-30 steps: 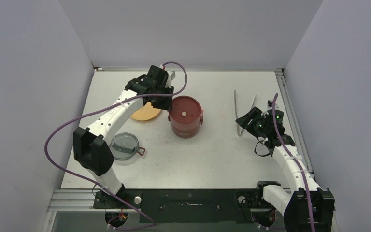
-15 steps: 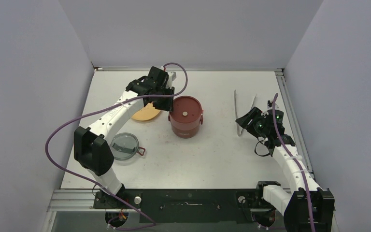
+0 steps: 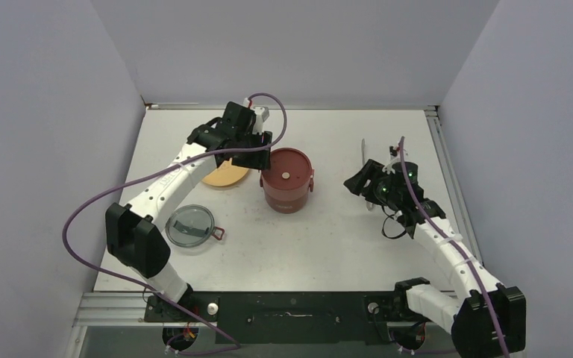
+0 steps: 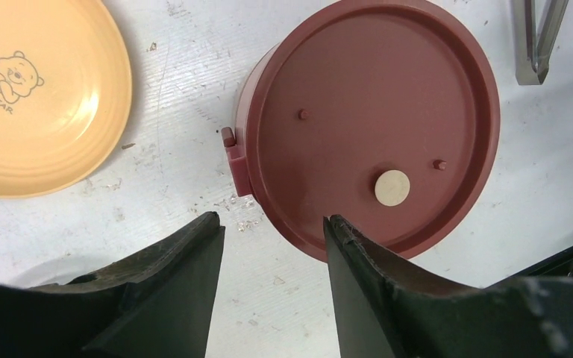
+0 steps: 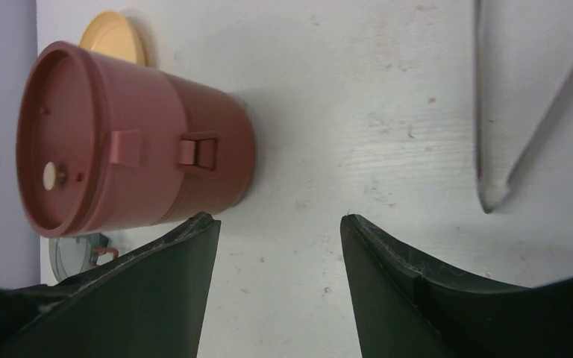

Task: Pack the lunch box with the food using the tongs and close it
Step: Close the box lid on the packing box.

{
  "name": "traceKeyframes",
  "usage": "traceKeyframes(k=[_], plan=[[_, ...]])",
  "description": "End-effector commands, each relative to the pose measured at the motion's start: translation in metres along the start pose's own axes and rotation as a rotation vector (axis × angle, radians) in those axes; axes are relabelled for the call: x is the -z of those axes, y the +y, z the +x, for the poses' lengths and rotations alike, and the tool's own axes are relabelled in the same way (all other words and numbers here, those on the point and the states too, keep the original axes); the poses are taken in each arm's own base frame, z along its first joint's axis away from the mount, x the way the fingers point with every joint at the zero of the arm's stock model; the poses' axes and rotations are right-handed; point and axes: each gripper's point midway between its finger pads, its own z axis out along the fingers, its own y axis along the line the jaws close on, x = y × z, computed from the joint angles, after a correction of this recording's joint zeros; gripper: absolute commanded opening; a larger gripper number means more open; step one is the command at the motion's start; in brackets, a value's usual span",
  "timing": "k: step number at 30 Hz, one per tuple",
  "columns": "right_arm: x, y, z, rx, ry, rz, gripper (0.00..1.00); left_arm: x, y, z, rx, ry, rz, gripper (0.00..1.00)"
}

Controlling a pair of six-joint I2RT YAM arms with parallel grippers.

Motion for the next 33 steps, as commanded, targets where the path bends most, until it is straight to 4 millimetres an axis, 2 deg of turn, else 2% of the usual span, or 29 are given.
traceKeyframes(k=[1, 8, 12, 15, 20, 27, 33], plan=[[-0.006, 0.050, -0.020, 0.125, -0.064, -0.055, 0.63, 0.012, -0.004, -0.017, -0.007, -0.095, 0.009, 0.53], [-0.026, 0.108, -0.007, 0.260, -0.031, -0.093, 0.68, 0.004, 0.001, -0.013, -0.001, -0.085, 0.002, 0.53], [-0.031, 0.131, 0.000, 0.300, -0.045, -0.107, 0.70, -0.001, 0.002, -0.011, 0.004, -0.077, 0.004, 0.53], [-0.032, 0.140, 0.002, 0.307, -0.043, -0.124, 0.70, -0.002, 0.001, -0.011, 0.005, -0.079, 0.010, 0.53], [-0.039, 0.142, 0.010, 0.322, -0.019, -0.121, 0.71, -0.009, 0.002, -0.009, 0.004, -0.072, 0.012, 0.53], [-0.053, 0.128, 0.022, 0.333, 0.010, -0.054, 0.71, -0.020, 0.008, 0.001, -0.004, -0.033, -0.011, 0.53], [-0.058, 0.113, 0.035, 0.344, 0.039, -0.002, 0.71, -0.026, 0.025, 0.012, -0.022, 0.007, -0.089, 0.51]])
